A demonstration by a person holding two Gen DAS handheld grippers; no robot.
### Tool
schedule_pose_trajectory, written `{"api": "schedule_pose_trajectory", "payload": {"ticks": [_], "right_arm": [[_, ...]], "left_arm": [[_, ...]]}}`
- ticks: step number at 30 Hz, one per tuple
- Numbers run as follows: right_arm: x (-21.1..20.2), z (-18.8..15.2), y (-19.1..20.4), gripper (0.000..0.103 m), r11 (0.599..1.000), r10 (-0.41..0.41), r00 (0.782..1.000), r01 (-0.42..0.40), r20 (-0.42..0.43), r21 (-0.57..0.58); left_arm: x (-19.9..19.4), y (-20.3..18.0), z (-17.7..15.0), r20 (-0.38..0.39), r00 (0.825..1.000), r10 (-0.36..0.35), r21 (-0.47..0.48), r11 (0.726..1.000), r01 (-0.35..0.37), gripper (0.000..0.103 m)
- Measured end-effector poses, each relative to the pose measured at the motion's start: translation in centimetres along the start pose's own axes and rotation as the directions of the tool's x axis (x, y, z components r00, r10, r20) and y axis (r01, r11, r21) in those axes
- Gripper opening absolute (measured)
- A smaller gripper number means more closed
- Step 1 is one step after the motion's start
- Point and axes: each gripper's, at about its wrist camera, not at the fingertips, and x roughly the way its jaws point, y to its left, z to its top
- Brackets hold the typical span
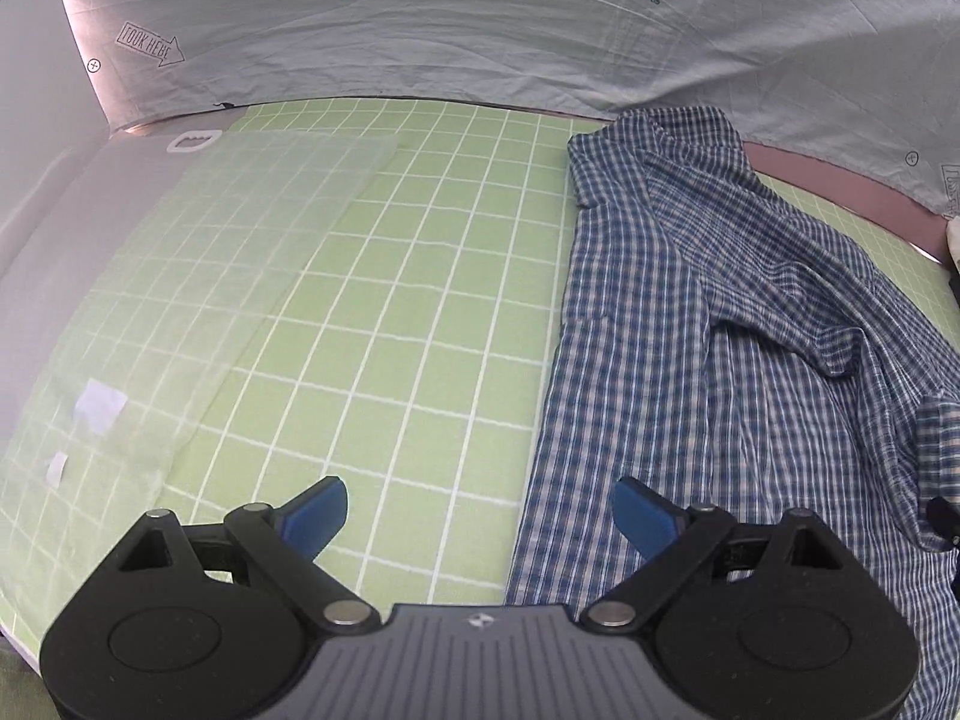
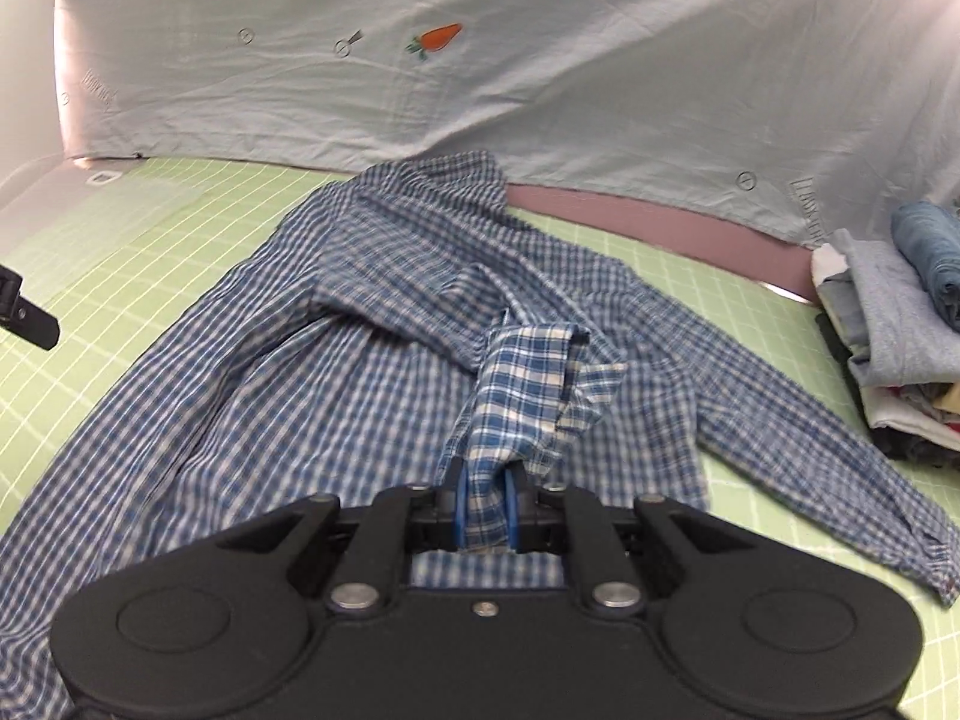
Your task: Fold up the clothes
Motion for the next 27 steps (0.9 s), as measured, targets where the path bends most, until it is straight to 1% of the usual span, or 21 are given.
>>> {"api": "schedule_pose_trajectory", "payload": {"ticks": [2,4,6,7,8,9,10,12,13,15,17,22,27], "right_arm": [[0.2,-0.9,1.0,0.014,1.000,0.021,0.999,-0.021,-0.032,0.003],[0.3,-1.5,1.4,0.019,0.999,0.033,0.998,-0.032,-0.049,0.023],[-0.1,-1.8,1.1,0.029,0.996,0.050,0.998,-0.046,-0.046,0.076],[-0.3,-1.9,0.8,0.031,0.993,0.056,0.998,-0.052,-0.040,0.105],[-0.7,-2.0,0.4,0.038,0.990,0.054,0.998,-0.050,-0.032,0.131],[-1.0,-2.0,0.0,0.048,0.987,0.049,0.999,-0.045,-0.024,0.155],[-1.3,-2.1,-0.5,0.054,0.983,0.043,0.999,-0.040,-0.013,0.178],[-2.2,-2.2,-1.8,0.074,0.973,0.036,0.999,-0.038,0.013,0.226],[-2.7,-2.2,-2.6,0.078,0.966,0.038,0.999,-0.044,0.030,0.255],[-3.6,-2.5,-4.0,0.093,0.953,0.029,0.998,-0.044,0.056,0.298],[-4.2,-2.9,-5.4,0.102,0.944,0.004,0.998,-0.027,0.070,0.330],[-4.4,-3.6,-8.9,0.103,0.920,-0.064,0.995,0.031,0.073,0.391],[-3.0,-4.3,-12.0,0.103,0.908,-0.113,0.992,0.084,0.047,0.411]], "left_arm": [[-0.3,0.2,-0.8,-0.009,1.000,0.005,0.000,1.000,-0.005,0.095],[-0.5,0.4,-1.5,-0.015,1.000,0.011,-0.004,1.000,-0.011,0.095],[-0.8,0.5,-1.8,-0.017,1.000,0.017,-0.012,1.000,-0.017,0.095],[-0.9,0.5,-1.9,-0.016,1.000,0.019,-0.017,1.000,-0.019,0.095],[-1.1,0.5,-2.0,-0.015,1.000,0.022,-0.022,1.000,-0.022,0.095],[-1.2,0.4,-2.0,-0.013,1.000,0.024,-0.026,0.999,-0.024,0.095],[-1.2,0.2,-1.9,-0.011,1.000,0.025,-0.030,0.999,-0.026,0.095],[-1.3,-0.4,-1.8,-0.007,1.000,0.027,-0.035,0.999,-0.027,0.095],[-1.3,-0.8,-1.7,-0.007,1.000,0.026,-0.035,0.999,-0.026,0.095],[-1.3,-1.7,-1.5,-0.005,1.000,0.024,-0.034,0.999,-0.024,0.095],[-1.2,-2.7,-1.3,-0.004,1.000,0.016,-0.029,0.999,-0.016,0.095],[-0.9,-6.1,-0.7,-0.004,1.000,-0.004,-0.009,1.000,0.004,0.095],[-0.2,-9.6,-0.1,-0.007,1.000,-0.022,0.013,1.000,0.022,0.095]]}}
